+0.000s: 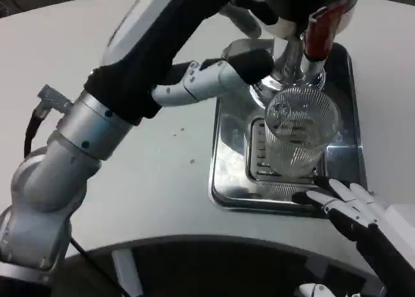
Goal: Grasp the cup under the faucet to collect the drink, then remove the cup.
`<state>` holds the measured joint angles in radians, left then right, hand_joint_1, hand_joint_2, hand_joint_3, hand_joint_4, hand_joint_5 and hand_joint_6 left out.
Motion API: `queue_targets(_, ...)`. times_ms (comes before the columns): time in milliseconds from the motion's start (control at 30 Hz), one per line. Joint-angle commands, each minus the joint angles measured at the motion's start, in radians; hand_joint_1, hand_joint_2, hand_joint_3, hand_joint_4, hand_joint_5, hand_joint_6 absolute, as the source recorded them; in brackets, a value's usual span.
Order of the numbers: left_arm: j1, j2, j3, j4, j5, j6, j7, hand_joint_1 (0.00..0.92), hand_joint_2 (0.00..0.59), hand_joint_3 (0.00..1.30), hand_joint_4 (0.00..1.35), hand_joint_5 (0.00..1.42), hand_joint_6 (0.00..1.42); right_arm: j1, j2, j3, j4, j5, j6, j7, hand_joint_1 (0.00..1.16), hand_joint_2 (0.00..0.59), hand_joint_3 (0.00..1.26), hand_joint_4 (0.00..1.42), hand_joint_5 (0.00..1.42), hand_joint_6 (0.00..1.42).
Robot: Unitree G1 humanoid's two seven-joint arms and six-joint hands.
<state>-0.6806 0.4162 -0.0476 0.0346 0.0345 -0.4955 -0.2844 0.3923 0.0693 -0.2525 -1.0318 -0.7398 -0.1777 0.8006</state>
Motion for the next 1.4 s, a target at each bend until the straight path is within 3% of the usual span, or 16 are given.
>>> queue_targets(33,-0.033,-0.001,0.02,-0.036,-0.096,0.041,-0.063,0.004,0.095,0.32,0.36,0.47,0.51,0.021,0.007,-0.002,-0.015,0.002,-0.016,-0.001,0.4,0.382,0.17,0.03,0.0,0.0)
queue_targets(367,-0.152,-0.008,0.02,-0.067,-0.278,0.302,-0.22,0.0,0.099,0.32,0.33,0.44,0.46,0.031,0.01,-0.006,-0.015,0.016,-0.015,-0.006,0.4,0.382,0.17,0.03,0.0,0.0)
queue_targets(667,-0.252,-0.026,0.017,-0.039,-0.314,0.475,-0.284,0.0,0.113,0.28,0.26,0.38,0.39,0.043,0.015,-0.017,-0.015,0.034,-0.028,-0.012,0.4,0.382,0.17,0.03,0.0,0.0)
queue_targets(1033,-0.324,-0.079,0.004,0.098,-0.294,0.538,-0.339,0.0,0.112,0.24,0.22,0.34,0.36,0.066,0.027,-0.031,-0.015,0.053,-0.059,-0.021,0.4,0.383,0.17,0.03,0.0,0.0)
queue_targets(1400,-0.341,-0.092,-0.028,0.2,-0.267,0.532,-0.403,0.0,0.114,0.22,0.2,0.33,0.33,0.054,0.028,-0.032,-0.015,0.054,-0.058,-0.017,0.39,0.39,0.17,0.04,0.0,0.0)
